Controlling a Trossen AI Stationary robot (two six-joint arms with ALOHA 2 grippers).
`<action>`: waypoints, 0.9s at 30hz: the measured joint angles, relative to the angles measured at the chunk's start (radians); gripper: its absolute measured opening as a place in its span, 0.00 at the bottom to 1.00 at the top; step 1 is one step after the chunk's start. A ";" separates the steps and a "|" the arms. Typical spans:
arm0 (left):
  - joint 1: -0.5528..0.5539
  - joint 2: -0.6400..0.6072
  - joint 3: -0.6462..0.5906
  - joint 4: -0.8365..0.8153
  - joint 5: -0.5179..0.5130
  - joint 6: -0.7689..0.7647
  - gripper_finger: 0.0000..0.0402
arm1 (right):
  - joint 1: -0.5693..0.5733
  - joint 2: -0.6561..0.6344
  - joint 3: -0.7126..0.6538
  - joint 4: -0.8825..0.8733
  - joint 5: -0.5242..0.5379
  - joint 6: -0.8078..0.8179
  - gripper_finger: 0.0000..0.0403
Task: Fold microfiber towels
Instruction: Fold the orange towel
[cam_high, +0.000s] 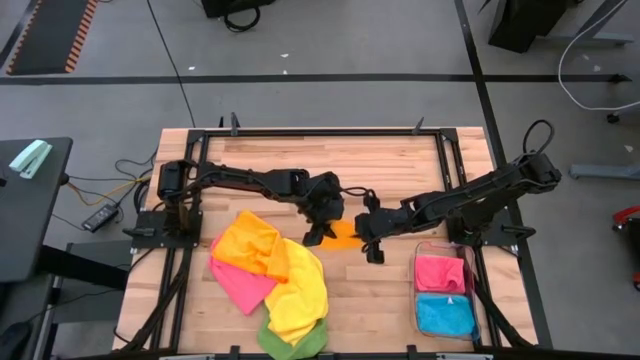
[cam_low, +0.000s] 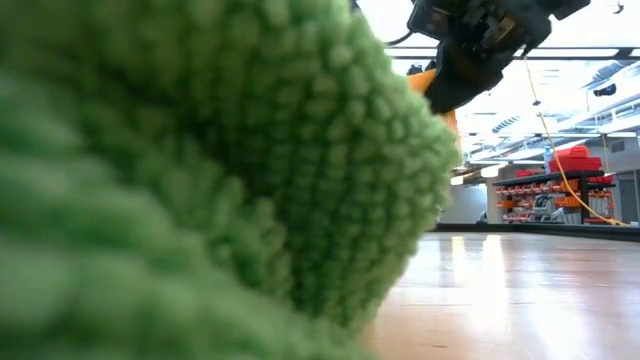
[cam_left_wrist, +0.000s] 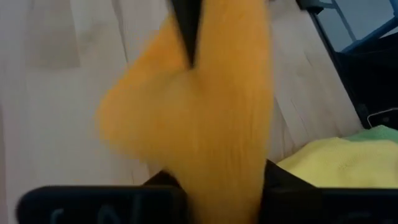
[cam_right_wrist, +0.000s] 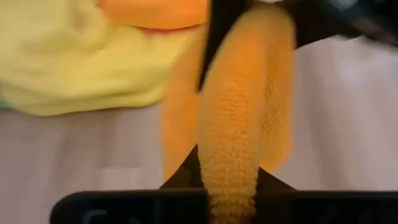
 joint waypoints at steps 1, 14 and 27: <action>-0.005 0.000 0.000 -0.013 0.001 0.000 0.22 | 0.000 0.000 0.000 0.000 -0.036 0.026 0.03; -0.158 0.002 0.000 -0.051 0.050 -0.001 0.26 | 0.012 0.000 0.000 0.015 -0.364 0.337 0.06; -0.174 0.002 0.000 -0.220 0.215 0.087 0.12 | 0.130 0.008 0.000 0.134 -0.468 0.551 0.06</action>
